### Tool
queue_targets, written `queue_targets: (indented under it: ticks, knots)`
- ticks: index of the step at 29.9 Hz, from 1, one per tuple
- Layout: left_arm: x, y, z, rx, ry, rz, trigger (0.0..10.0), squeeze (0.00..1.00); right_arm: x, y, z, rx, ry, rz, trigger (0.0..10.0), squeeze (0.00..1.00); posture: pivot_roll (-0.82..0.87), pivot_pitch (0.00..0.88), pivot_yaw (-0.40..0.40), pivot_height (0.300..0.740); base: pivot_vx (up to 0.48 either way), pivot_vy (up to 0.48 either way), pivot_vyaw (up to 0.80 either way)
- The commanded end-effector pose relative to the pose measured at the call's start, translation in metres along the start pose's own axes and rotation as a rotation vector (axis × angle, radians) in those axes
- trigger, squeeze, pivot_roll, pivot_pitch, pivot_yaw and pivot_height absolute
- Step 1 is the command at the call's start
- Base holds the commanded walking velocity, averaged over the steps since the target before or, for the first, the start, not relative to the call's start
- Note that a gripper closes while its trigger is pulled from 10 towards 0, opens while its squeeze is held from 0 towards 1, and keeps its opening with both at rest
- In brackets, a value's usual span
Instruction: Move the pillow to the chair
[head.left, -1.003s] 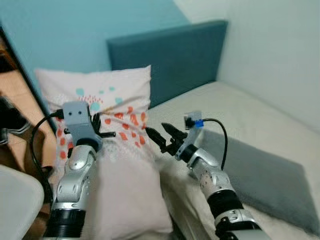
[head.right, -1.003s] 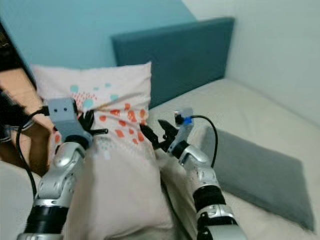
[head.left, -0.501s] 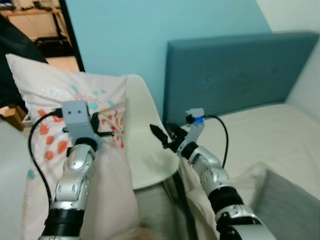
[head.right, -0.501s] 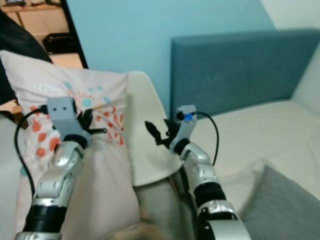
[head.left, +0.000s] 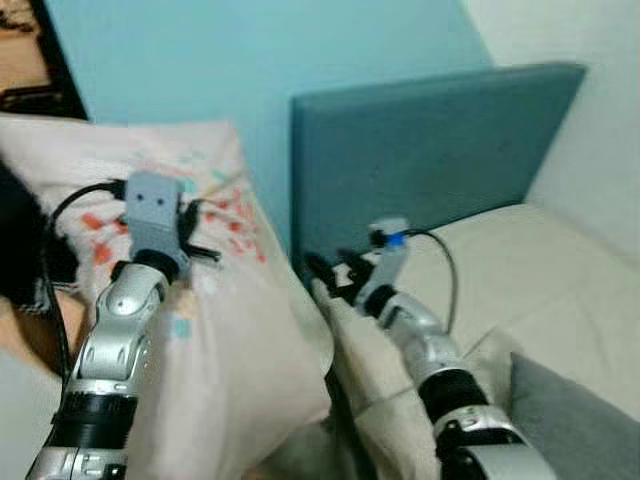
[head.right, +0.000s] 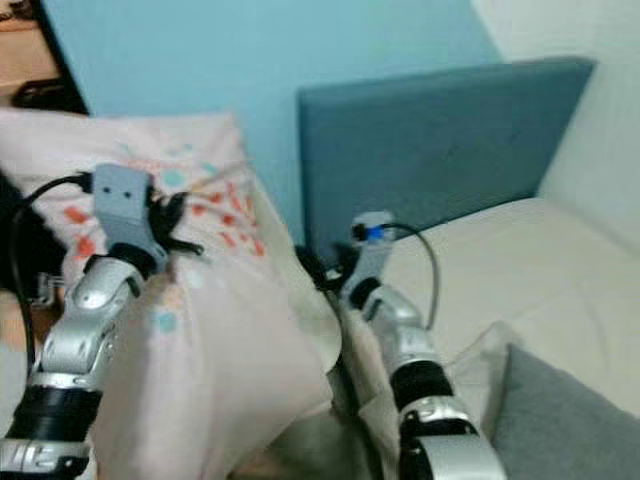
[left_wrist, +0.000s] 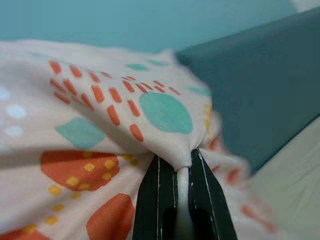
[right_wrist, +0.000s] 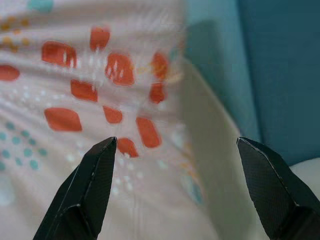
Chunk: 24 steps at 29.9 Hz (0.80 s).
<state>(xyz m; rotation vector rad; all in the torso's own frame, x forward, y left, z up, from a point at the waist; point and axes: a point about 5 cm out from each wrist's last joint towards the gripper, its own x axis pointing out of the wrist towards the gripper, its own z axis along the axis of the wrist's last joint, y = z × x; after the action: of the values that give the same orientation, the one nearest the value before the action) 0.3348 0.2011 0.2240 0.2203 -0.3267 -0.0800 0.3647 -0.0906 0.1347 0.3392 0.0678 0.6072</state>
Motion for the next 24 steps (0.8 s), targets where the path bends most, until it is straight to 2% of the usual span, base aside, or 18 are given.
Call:
queue_targets:
  ticks: [1,4,8,10,12,13,14,15,16,17,18,19,23,24]
  knots:
    - [0.001,0.019,0.011,0.062,-0.054,0.051,10.0,0.0,0.002,0.004,-0.007,0.002,0.031,0.004,10.0,0.0,-0.11,0.0,0.002,0.74,0.386,0.0,0.0]
    - [0.001,0.028,0.008,0.102,-0.036,0.085,10.0,0.0,0.002,0.004,-0.009,-0.002,0.044,0.0,10.0,0.0,-0.11,0.0,0.002,0.74,0.369,0.0,0.0]
    - [-0.001,0.035,0.004,0.107,-0.011,0.144,10.0,0.0,0.001,0.004,-0.011,-0.008,0.055,0.002,10.0,0.0,-0.11,0.0,0.0,0.74,0.356,0.0,0.0]
    - [-0.003,0.042,-0.003,0.1,0.037,0.244,10.0,0.0,0.001,0.004,-0.012,-0.01,0.063,0.003,10.0,0.0,-0.11,0.0,-0.001,0.74,0.349,0.0,0.0]
    - [-0.003,0.043,-0.005,0.098,0.049,0.269,10.0,0.0,0.001,0.004,-0.013,-0.01,0.064,0.003,10.0,0.0,-0.11,0.0,-0.001,0.74,0.0,0.0,0.0]
    - [-0.005,0.043,-0.009,0.04,0.065,0.312,10.0,0.0,0.0,0.003,-0.014,-0.009,0.068,0.004,10.0,0.0,-0.11,0.001,-0.001,0.74,0.0,0.0,0.0]
    - [-0.005,0.043,-0.009,0.04,0.065,0.312,10.0,0.0,0.0,0.003,-0.014,-0.009,0.068,0.004,10.0,0.0,-0.11,0.001,-0.001,0.74,0.0,0.0,0.0]
    - [-0.007,0.04,-0.015,-0.02,0.081,0.34,10.0,0.0,-0.001,0.003,-0.013,-0.001,0.047,0.014,10.0,0.0,-0.11,0.006,0.001,0.74,0.0,0.0,0.0]
    - [-0.007,0.04,-0.015,-0.02,0.081,0.34,10.0,0.0,-0.001,0.003,-0.013,-0.001,0.047,0.014,10.0,0.0,-0.11,0.006,0.001,0.74,0.0,0.0,0.0]
    - [-0.012,0.017,-0.028,-0.099,0.131,0.325,10.0,0.0,-0.004,0.006,-0.014,-0.031,0.046,0.056,10.0,0.0,-0.11,0.01,-0.002,0.74,0.0,0.0,0.8]
    - [-0.012,0.017,-0.028,-0.099,0.131,0.325,10.0,0.0,-0.004,0.006,-0.014,-0.031,0.046,0.056,10.0,0.0,-0.11,0.01,-0.002,0.74,0.0,0.0,0.8]
    - [-0.014,-0.002,-0.036,-0.132,0.166,0.289,10.0,0.0,-0.004,0.008,-0.015,-0.041,0.051,0.08,10.0,0.0,-0.11,0.011,-0.002,0.74,0.0,0.0,0.8]
    - [-0.016,-0.025,-0.042,-0.161,0.199,0.237,10.0,0.0,-0.004,0.009,-0.016,-0.042,0.057,0.092,10.0,0.0,-0.11,0.013,-0.001,0.74,0.0,0.0,0.8]
    - [-0.016,-0.025,-0.042,-0.161,0.199,0.237,10.0,0.0,-0.004,0.009,-0.016,-0.042,0.057,0.092,10.0,0.0,-0.11,0.013,-0.001,0.74,0.0,0.0,0.8]
